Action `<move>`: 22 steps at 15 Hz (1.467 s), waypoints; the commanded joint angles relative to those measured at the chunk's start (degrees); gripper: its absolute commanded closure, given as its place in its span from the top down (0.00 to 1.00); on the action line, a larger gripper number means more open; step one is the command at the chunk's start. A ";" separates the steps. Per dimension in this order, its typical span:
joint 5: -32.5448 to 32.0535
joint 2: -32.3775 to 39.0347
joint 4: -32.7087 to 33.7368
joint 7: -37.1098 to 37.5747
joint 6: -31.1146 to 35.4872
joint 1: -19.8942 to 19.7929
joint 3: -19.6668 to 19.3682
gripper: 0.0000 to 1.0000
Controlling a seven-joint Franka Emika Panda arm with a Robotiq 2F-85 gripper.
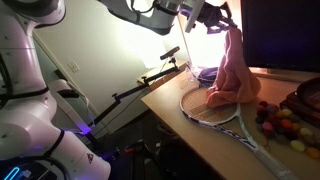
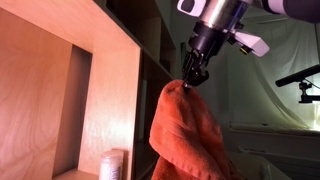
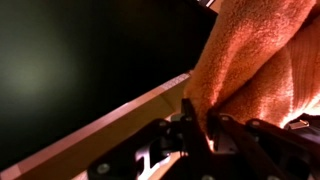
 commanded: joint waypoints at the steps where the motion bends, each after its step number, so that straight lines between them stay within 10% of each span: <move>1: 0.75 0.48 1.57 1.62 -7.39 1.67 -0.05 0.26; 2: 0.79 0.59 1.68 1.91 -9.12 1.96 0.18 0.54; 4: 0.35 0.31 0.65 0.79 -7.59 0.90 0.76 0.36; 7: 0.44 0.37 0.88 0.78 -10.02 1.68 1.14 0.55; 19: 0.44 0.40 0.95 0.78 -10.13 1.68 1.09 0.55; 20: 0.44 0.40 0.95 0.78 -10.13 1.68 1.09 0.80; 22: 1.00 -0.05 0.11 0.96 -9.28 1.63 1.58 0.88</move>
